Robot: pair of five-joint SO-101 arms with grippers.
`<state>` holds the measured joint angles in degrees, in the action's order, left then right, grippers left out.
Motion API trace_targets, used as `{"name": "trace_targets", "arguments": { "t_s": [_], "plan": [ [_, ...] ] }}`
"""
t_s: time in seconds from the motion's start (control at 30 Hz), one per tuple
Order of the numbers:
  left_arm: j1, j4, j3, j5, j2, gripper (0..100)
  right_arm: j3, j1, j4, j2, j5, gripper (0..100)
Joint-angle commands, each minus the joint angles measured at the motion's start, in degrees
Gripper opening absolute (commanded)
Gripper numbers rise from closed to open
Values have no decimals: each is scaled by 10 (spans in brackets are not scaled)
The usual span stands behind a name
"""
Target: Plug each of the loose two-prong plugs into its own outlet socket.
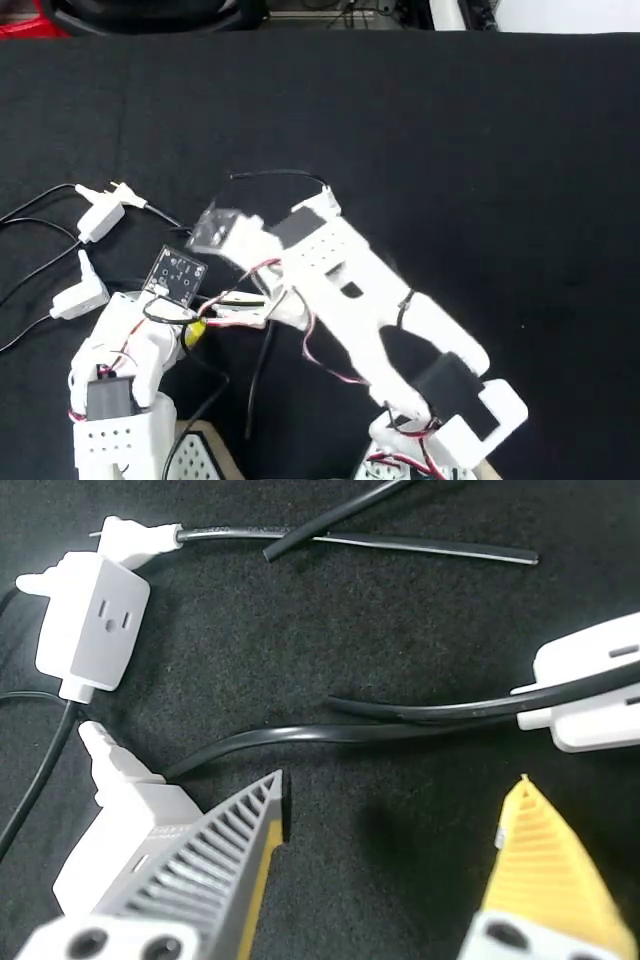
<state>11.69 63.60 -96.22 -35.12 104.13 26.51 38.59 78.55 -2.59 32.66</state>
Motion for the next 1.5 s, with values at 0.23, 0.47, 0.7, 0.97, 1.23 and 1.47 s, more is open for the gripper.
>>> {"name": "trace_targets", "arguments": {
  "t_s": [0.23, 0.47, 0.7, 0.97, 1.23, 1.47],
  "plan": [
    [-6, 1, -11, -5, 0, 342, 17, -58, -81, 87, 146, 164],
    [-6, 0, -11, -5, 0, 342, 0, -66, -83, 99, 152, 162],
    [-6, 0, -11, -5, 0, 342, -44, -53, -60, 99, 131, 162],
    [-6, 0, -11, -5, 0, 342, -53, -49, -68, 99, 103, 155],
    [-6, 1, -11, -5, 0, 342, -51, -49, -90, 138, 128, 57],
    [-7, 1, -11, -5, 0, 342, -52, -47, -90, 173, 152, 63]
  ]
}}
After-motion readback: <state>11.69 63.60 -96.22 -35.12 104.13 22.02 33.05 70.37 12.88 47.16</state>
